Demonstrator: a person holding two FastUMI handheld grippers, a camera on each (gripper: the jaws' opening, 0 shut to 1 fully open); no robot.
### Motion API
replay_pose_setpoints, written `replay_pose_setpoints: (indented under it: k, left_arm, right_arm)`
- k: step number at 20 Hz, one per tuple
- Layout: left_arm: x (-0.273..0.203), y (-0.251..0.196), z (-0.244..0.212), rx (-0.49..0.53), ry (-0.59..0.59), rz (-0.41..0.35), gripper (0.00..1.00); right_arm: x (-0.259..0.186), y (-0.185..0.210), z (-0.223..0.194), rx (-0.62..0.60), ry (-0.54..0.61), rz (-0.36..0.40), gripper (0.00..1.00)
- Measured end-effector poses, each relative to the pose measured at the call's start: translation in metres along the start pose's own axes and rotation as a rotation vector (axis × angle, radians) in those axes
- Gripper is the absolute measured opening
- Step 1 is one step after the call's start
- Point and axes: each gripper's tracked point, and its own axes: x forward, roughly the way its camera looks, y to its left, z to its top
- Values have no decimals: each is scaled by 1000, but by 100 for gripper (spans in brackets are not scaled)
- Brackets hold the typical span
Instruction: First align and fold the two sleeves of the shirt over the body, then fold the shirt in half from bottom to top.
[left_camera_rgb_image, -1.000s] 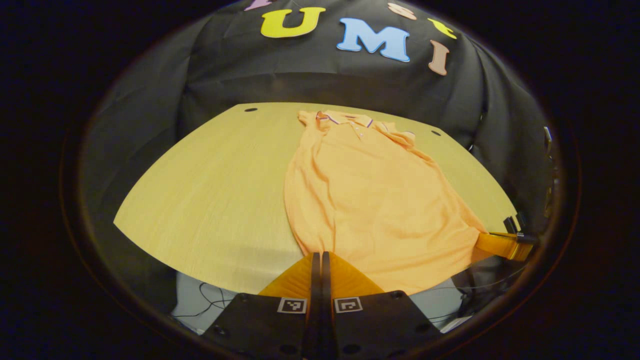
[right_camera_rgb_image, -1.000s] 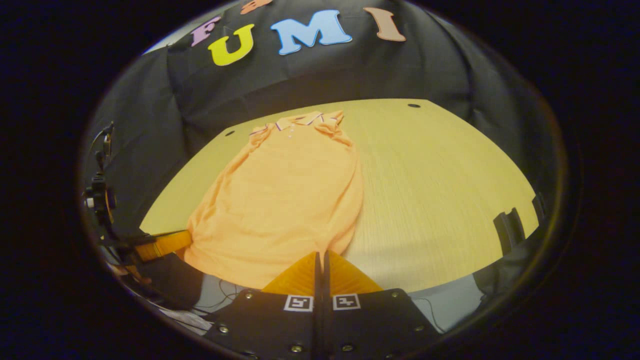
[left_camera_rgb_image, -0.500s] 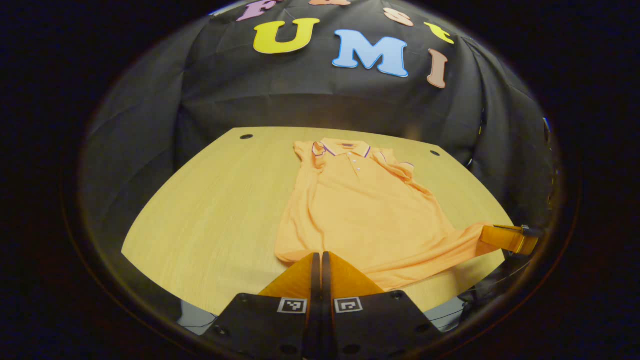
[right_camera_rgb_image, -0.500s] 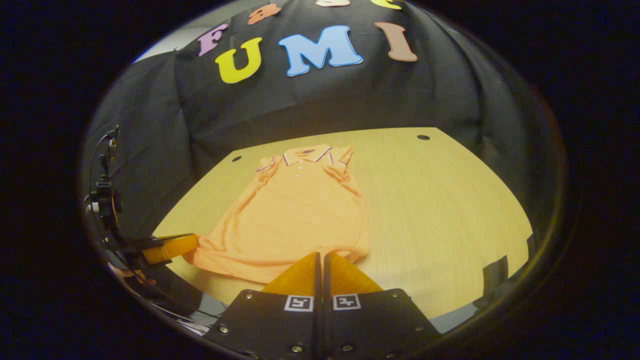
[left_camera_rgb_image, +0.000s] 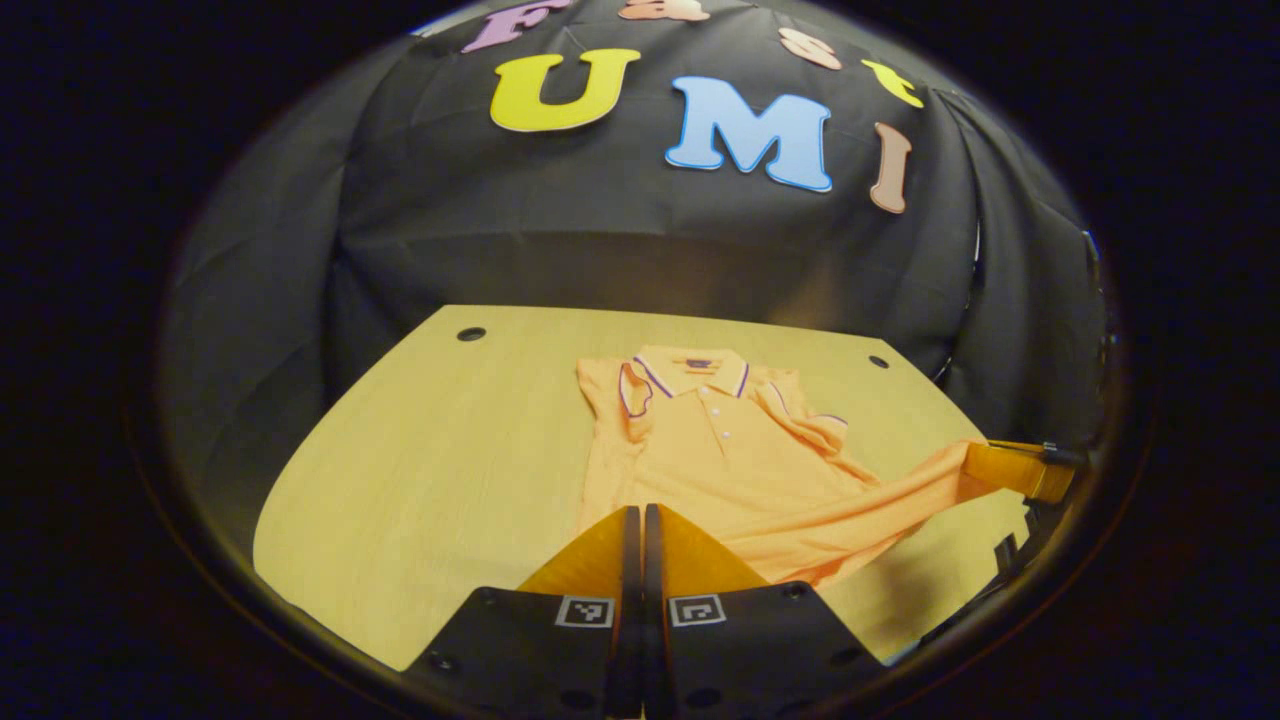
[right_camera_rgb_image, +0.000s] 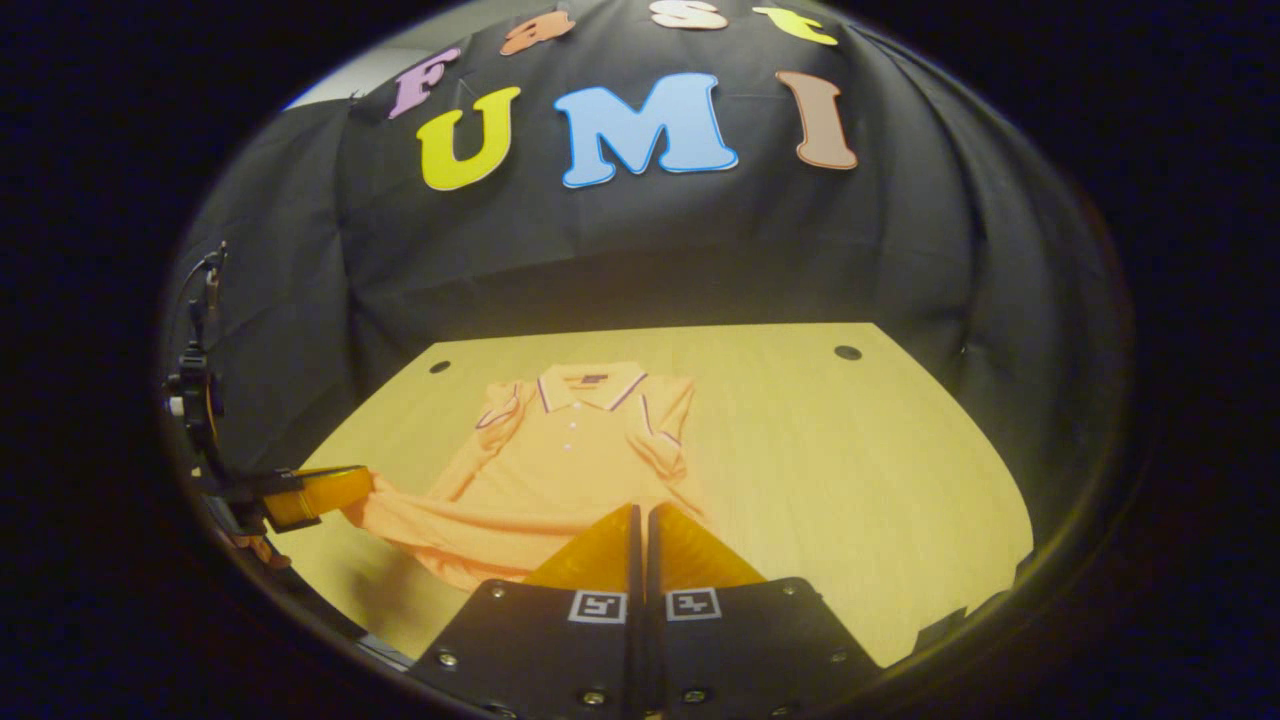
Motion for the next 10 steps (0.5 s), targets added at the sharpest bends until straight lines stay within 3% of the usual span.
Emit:
replay_pose_setpoints:
  k: [5,10]
  left_arm:
    - [45,6,54,13,-44,-33,6]
    - [94,6,108,92,-98,-58,6]
  right_arm:
    - [39,-6,40,9,-31,-43,0]
    - [79,-12,82,-26,-62,-89,0]
